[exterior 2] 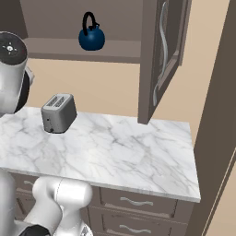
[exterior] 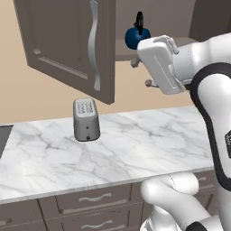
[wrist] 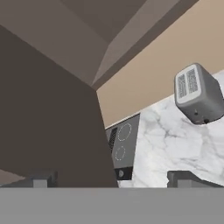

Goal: Open the cabinet, pick the kettle from the cabinet, and place it in the sink.

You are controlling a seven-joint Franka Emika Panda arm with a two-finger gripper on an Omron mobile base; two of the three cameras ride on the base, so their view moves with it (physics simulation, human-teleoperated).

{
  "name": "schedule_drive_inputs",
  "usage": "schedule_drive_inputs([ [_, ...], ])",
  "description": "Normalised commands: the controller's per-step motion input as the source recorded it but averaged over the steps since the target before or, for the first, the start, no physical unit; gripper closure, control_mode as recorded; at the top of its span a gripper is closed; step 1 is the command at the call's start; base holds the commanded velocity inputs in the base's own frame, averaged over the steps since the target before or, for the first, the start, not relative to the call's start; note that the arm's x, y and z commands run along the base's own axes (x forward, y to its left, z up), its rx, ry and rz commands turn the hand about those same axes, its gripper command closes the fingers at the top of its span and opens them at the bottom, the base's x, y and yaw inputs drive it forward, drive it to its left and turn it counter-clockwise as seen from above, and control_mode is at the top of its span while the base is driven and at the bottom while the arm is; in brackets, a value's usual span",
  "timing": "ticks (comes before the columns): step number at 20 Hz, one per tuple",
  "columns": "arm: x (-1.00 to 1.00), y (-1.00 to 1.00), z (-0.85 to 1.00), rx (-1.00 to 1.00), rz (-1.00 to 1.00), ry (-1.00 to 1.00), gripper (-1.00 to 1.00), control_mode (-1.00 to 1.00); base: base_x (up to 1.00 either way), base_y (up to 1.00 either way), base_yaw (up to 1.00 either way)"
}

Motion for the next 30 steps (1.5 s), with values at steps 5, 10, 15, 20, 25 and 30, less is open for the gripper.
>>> schedule_drive_inputs([
  [5, 0.26, 0.43, 0.00, 0.02, 0.01, 0.00, -1.00, -1.00, 0.00, 0.00, 0.00],
  [10, 0.27, 0.40, 0.00, 0.03, 0.02, 0.01, -1.00, -1.00, 0.00, 0.00, 0.00],
  [15, 0.17, 0.42, 0.00, 0.04, 0.07, 0.02, -1.00, -1.00, 0.00, 0.00, 0.00],
  [20, -0.03, 0.55, 0.00, 0.03, 0.11, 0.06, -1.00, -1.00, 0.00, 0.00, 0.00],
  [25, -0.03, 0.71, -0.02, 0.00, 0.07, 0.05, -1.00, -1.00, 0.00, 0.00, 0.00],
  [30, 0.00, 0.75, -0.06, -0.02, 0.00, 0.01, -1.00, -1.00, 0.00, 0.00, 0.00],
])
